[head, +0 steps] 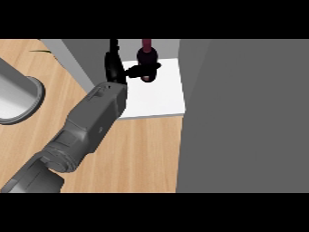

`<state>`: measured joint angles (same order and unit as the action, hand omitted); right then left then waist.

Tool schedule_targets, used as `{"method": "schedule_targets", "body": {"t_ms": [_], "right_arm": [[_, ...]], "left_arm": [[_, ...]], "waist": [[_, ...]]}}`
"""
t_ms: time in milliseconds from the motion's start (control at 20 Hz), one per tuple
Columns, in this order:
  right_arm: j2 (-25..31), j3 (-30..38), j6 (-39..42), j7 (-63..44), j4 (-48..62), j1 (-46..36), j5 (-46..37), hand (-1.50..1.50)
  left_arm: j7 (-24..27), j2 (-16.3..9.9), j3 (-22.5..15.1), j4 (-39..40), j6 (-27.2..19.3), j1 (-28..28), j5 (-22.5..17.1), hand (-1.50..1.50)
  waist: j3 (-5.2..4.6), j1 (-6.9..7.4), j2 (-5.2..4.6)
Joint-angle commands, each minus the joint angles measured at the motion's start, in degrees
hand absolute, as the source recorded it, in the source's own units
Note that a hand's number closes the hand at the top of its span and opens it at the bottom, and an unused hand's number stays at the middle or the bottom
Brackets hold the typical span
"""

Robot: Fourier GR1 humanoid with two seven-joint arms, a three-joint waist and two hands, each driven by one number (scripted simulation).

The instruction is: Pick up the wine, place it into the cabinet and close the cabinet

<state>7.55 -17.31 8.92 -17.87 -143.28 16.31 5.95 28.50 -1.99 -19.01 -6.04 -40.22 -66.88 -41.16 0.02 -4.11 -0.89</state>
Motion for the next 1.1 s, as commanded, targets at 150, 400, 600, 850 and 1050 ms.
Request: {"method": "schedule_targets", "body": {"t_ms": [150, 400, 600, 850, 1050], "right_arm": [[0.9, 0.5, -0.2, -3.9, -9.6, 2.7, 4.6, -1.5], [0.5, 1.3, 0.2, -3.2, -8.1, 2.7, 5.5, -1.5], [-0.2, -1.1, -0.7, -4.8, -8.9, 1.9, 3.0, -1.5], [0.3, -0.7, -0.8, -6.2, -12.9, 4.3, 3.6, -1.5], [0.5, -0.1, -0.1, -4.3, -9.8, 4.2, 3.4, -1.5]], "left_arm": [[0.8, -5.4, 0.8, 1.2, 4.3, -0.2, 0.8, -1.5], [6.2, -3.2, 1.3, -1.5, 8.4, 1.7, 1.5, -1.5], [11.0, -1.2, 2.1, -2.9, 9.1, 4.4, 1.7, -1.5], [11.7, 0.1, 3.0, -7.9, 14.3, 5.5, 1.4, -1.5], [10.9, -0.4, 2.7, -12.3, 14.3, 6.6, 2.6, -1.5]], "waist": [[-0.08, 0.36, -0.12], [-0.08, 1.23, 0.07], [-0.11, 1.85, 0.3], [-0.08, 2.65, 1.07], [-0.02, 3.61, 1.17]]}}
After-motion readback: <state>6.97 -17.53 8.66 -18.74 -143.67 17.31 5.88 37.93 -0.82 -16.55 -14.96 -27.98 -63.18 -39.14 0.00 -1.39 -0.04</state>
